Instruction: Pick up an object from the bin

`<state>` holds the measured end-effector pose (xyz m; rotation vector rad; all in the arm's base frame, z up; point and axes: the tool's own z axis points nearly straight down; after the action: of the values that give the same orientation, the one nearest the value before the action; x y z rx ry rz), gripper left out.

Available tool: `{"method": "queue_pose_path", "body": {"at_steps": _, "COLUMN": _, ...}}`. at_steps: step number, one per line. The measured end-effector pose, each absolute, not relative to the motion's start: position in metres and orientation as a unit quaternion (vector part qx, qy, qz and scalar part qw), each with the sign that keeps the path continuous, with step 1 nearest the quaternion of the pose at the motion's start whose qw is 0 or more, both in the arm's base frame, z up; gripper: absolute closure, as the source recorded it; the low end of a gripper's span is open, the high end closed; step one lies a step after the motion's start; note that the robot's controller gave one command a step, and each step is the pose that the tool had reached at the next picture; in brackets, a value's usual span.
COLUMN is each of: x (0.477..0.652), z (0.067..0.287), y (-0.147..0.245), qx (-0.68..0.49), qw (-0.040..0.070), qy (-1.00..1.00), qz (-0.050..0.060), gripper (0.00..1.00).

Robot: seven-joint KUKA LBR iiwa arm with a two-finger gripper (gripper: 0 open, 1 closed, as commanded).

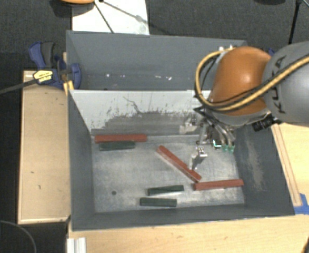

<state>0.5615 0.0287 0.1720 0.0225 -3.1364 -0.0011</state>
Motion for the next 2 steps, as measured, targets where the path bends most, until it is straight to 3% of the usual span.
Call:
{"method": "queue_pose_path", "body": {"at_steps": 1, "x": 0.563, "z": 0.176, "y": 0.029, "qx": 0.007, "qw": -0.001, "qy": -1.0, "qz": 0.0, "gripper": 0.0}}
{"method": "queue_pose_path", "body": {"at_steps": 2, "x": 0.556, "z": 0.075, "y": 0.038, "qx": -0.04, "qw": -0.005, "qy": -0.999, "qz": -0.001, "gripper": 1.0}}
